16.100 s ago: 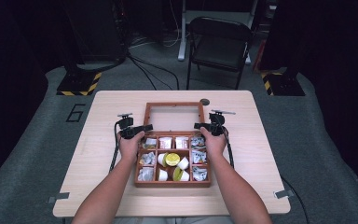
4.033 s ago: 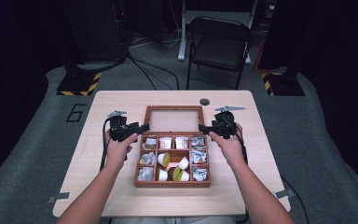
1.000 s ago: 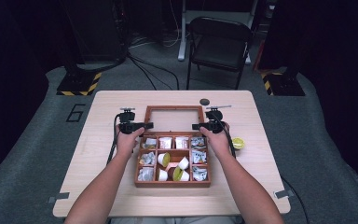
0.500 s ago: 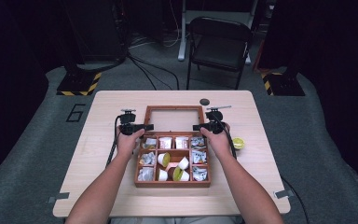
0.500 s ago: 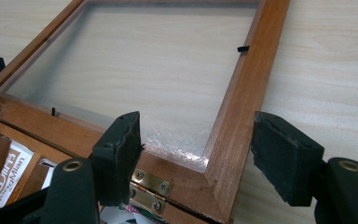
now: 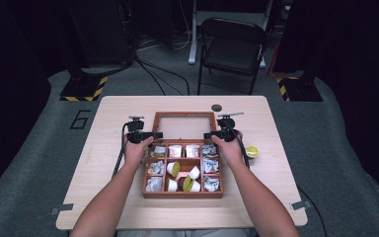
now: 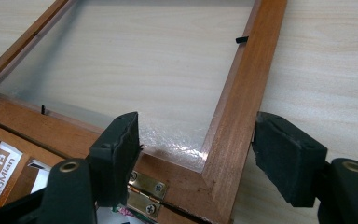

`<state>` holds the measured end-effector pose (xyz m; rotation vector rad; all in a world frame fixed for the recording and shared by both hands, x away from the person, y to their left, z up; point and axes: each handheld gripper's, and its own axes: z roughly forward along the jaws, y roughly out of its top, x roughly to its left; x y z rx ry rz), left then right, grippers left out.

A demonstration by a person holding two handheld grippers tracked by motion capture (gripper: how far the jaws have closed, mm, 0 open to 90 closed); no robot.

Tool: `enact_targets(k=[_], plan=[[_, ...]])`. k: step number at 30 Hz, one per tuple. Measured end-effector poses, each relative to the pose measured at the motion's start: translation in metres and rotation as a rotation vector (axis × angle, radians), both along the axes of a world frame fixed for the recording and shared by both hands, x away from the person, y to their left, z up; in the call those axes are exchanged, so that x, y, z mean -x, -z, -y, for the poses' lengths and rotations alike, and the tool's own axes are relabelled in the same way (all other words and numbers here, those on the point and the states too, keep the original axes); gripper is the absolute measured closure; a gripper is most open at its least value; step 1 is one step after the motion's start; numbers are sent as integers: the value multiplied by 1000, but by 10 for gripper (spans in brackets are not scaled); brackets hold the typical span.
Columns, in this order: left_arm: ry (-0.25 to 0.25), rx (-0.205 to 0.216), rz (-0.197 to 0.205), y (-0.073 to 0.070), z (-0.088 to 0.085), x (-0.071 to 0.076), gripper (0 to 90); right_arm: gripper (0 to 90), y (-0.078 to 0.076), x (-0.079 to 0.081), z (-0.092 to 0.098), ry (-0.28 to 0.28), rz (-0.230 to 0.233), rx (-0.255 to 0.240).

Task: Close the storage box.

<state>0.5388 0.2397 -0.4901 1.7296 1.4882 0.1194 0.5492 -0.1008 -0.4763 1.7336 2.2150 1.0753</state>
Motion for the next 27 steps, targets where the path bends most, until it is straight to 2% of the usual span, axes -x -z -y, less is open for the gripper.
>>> enact_targets(k=[6, 9, 17, 23, 27], plan=[[-2, 7, -2, 1, 0, 0, 358, 308, 1, -1, 0, 0, -6, -1], [2, 1, -10, 2, 0, -1, 358, 305, 2, -1, 0, -7, 2, 10], [-1, 1, -13, 4, 0, -1, 359, 301, 3, -2, -1, 6, -15, -1], [-1, -9, -17, 5, 1, -2, 354, 301, 4, -3, 0, 1, -11, 2], [-6, 3, -23, 5, 1, -2, 353, 298, 5, -4, 0, 1, -14, -1]])
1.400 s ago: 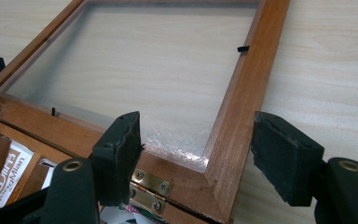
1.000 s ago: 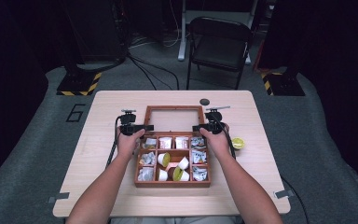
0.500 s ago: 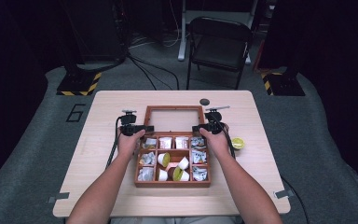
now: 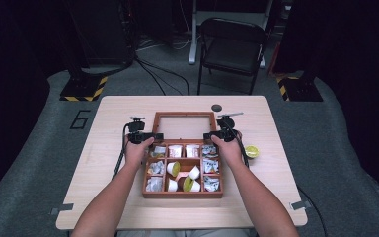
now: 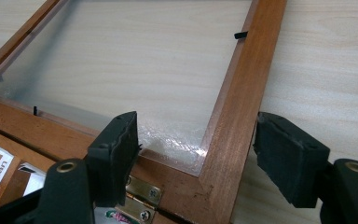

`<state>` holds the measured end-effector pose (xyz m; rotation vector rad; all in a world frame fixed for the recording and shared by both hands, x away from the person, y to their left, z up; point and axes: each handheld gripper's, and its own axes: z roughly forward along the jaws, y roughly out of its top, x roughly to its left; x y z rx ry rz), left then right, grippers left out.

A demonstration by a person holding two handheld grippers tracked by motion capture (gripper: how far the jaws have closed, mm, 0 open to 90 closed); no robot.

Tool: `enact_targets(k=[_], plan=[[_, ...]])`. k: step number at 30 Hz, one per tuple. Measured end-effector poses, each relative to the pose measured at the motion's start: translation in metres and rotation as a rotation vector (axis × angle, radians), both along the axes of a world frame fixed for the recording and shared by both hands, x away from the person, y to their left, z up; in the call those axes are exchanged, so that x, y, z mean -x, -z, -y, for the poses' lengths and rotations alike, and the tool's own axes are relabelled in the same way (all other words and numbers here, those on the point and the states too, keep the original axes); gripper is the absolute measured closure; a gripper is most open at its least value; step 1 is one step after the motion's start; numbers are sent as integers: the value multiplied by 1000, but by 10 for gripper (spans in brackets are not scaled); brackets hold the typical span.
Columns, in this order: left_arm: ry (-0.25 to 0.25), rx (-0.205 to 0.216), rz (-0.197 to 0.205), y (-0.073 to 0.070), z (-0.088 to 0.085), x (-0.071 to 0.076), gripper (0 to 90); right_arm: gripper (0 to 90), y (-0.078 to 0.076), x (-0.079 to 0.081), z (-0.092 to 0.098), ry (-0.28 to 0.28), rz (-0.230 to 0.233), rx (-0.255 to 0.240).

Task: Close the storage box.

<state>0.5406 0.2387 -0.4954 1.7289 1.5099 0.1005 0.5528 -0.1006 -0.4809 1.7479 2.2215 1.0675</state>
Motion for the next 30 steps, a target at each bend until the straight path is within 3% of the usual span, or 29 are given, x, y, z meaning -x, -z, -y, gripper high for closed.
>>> enact_targets(k=[16, 20, 30], plan=[[1, 15, 1, 3, -1, -2, 335, 270, 2, -2, 0, 3, -14, -18], [-9, 47, -12, 5, 1, -3, 330, 261, 4, -3, -1, 6, -15, -17], [-3, 40, -2, 5, 1, -3, 318, 246, 7, -6, 2, 0, -27, -42]])
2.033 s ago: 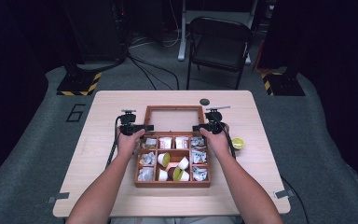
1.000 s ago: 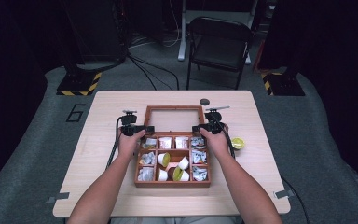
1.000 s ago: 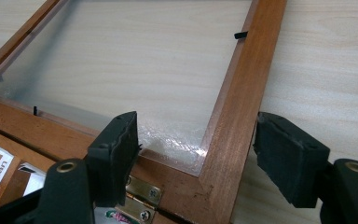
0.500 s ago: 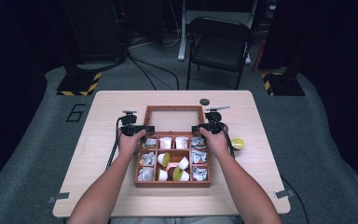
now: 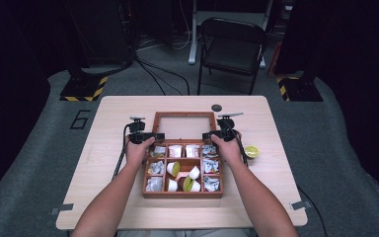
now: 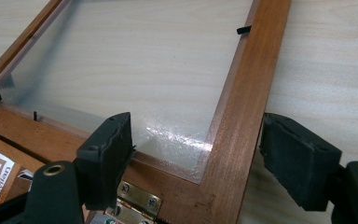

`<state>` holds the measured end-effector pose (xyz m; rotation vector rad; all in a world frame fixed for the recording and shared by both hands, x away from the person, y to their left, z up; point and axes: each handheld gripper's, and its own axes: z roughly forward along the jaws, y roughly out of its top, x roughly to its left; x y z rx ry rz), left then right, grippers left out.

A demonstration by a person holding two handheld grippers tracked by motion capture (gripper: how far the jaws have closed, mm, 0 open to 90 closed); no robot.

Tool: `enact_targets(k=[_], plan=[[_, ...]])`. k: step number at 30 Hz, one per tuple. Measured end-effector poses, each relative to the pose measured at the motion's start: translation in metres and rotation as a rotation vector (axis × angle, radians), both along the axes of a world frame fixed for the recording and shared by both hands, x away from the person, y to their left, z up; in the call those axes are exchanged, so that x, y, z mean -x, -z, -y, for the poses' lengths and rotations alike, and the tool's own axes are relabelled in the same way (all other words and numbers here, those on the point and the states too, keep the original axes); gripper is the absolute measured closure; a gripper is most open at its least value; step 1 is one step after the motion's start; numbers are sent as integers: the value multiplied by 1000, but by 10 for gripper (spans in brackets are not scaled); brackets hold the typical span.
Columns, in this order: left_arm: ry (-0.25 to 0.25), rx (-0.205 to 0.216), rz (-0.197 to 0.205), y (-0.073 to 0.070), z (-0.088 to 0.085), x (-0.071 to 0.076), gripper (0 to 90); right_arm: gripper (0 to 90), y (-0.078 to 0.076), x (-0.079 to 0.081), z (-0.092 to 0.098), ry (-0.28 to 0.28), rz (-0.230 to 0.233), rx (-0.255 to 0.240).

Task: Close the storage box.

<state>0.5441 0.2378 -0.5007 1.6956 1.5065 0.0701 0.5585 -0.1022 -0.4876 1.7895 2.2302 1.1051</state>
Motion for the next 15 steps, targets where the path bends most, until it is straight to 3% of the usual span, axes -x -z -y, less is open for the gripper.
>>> enact_targets(k=[3, 15], plan=[[0, -2, -1, 0, 0, 0, 318, 251, 2, -1, 1, 2, -18, -26], [1, -1, -2, -1, 0, 0, 320, 250, 1, -1, 0, 1, -18, -25]])
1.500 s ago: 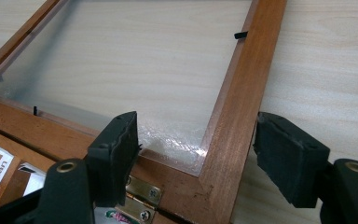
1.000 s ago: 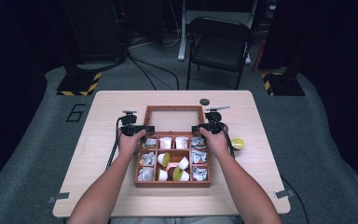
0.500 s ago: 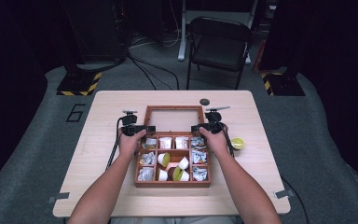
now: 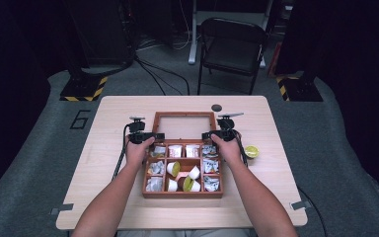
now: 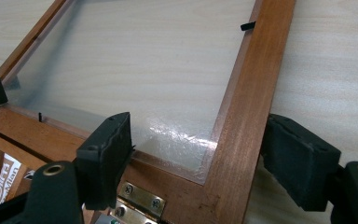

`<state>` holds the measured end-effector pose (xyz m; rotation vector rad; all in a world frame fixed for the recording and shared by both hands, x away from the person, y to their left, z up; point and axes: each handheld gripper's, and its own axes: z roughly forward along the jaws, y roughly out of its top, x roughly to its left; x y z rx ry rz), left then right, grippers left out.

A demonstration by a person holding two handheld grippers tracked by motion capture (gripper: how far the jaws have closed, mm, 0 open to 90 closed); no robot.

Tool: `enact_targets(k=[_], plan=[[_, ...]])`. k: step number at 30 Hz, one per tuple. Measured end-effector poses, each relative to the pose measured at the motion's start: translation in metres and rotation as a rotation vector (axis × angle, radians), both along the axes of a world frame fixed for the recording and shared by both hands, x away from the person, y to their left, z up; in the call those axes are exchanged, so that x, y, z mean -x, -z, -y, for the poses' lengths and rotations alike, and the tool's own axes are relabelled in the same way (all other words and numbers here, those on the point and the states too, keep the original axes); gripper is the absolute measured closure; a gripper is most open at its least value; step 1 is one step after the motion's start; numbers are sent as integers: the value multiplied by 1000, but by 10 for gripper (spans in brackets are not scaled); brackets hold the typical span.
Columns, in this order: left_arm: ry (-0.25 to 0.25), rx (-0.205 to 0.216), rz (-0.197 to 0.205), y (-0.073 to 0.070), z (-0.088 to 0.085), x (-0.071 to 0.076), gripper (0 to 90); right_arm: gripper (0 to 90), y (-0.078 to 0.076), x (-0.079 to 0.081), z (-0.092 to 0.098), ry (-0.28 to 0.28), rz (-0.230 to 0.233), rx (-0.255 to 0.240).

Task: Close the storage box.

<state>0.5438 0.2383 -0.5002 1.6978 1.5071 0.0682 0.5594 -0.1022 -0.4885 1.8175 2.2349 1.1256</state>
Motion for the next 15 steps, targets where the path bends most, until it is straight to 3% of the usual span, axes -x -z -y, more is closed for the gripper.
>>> enact_targets(k=[4, 15], plan=[[-9, 11, 4, 0, 0, 0, 324, 253, -2, 0, 0, -2, 7, 3], [-1, -7, 23, -4, -1, 1, 365, 254, -6, 2, 0, -6, 37, 11]])
